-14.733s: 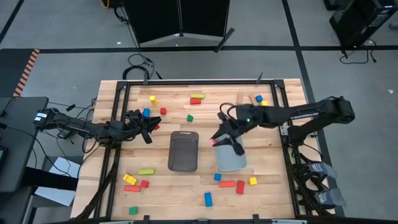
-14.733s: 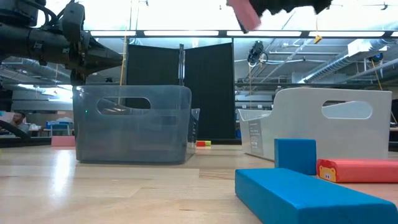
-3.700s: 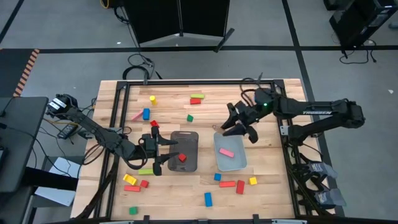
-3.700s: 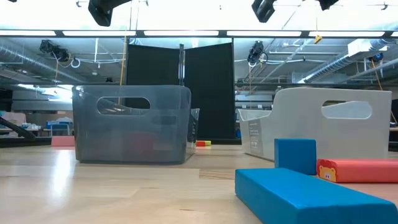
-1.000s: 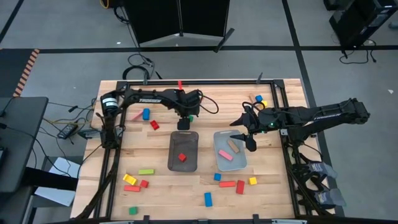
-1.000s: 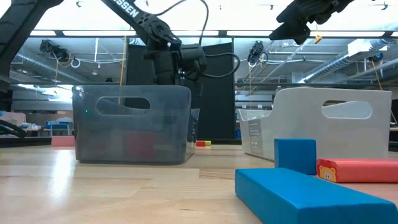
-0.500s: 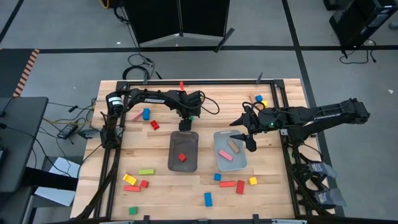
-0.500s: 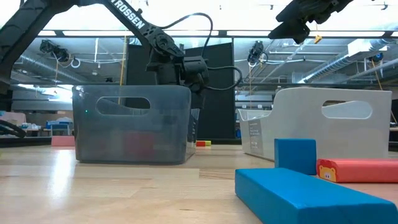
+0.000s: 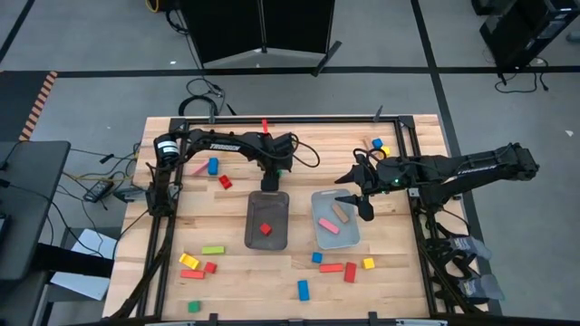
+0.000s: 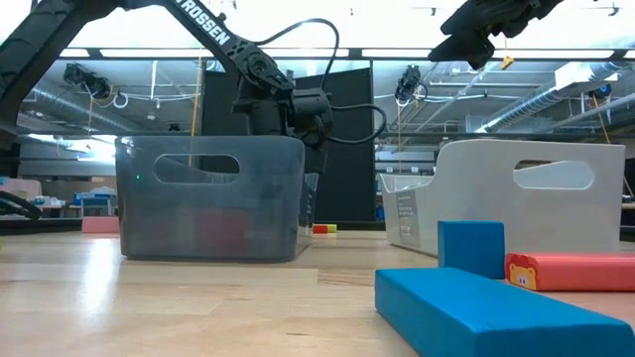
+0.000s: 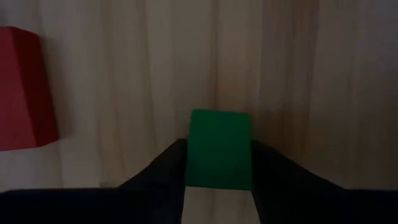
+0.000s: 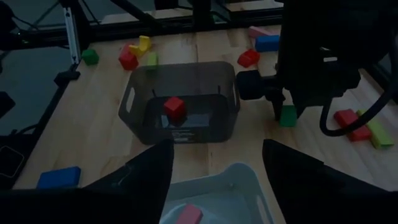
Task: Sort blocks by size
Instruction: Put the top small green block into the black bin
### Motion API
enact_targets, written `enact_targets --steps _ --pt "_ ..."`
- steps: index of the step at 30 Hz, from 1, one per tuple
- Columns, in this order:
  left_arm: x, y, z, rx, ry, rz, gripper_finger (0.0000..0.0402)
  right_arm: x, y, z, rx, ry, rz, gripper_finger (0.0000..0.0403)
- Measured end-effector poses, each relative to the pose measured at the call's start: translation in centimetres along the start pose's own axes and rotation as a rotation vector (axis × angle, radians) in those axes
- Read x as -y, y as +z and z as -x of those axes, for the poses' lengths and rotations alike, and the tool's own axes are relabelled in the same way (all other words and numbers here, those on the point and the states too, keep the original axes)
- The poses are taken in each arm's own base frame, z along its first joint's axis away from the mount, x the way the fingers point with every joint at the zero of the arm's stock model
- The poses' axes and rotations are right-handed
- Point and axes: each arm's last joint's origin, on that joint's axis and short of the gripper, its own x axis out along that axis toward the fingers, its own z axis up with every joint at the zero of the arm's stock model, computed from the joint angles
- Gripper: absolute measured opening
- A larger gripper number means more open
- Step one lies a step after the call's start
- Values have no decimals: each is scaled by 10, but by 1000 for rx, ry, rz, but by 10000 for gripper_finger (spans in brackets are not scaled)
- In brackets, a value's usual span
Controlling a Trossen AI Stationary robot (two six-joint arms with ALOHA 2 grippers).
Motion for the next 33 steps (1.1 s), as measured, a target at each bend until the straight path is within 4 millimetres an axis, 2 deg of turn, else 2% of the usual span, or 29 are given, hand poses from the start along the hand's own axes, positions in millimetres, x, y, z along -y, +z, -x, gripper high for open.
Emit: enact_targets --steps 6,9,15,20,22,26,29,33 --pt "-1 2 5 -29 10 10 142 0 1 0 6 1 -4 256" --pt "-4 9 18 3 29 17 142 0 2 0 16 3 -5 257" --pt "-1 21 75 159 71 1 142 0 2 0 23 4 -9 255" --pt "6 19 155 417 71 -42 142 -1 4 0 45 8 -9 255" --pt "13 15 188 578 -16 -101 142 -1 5 0 50 8 -4 255" --pt "34 3 248 917 -300 -336 142 -1 7 0 67 11 -3 255" --pt "49 -6 268 1000 -407 -444 142 -1 7 0 71 11 0 255" --pt "61 -6 271 997 -434 -467 142 -1 8 0 77 12 1 254"
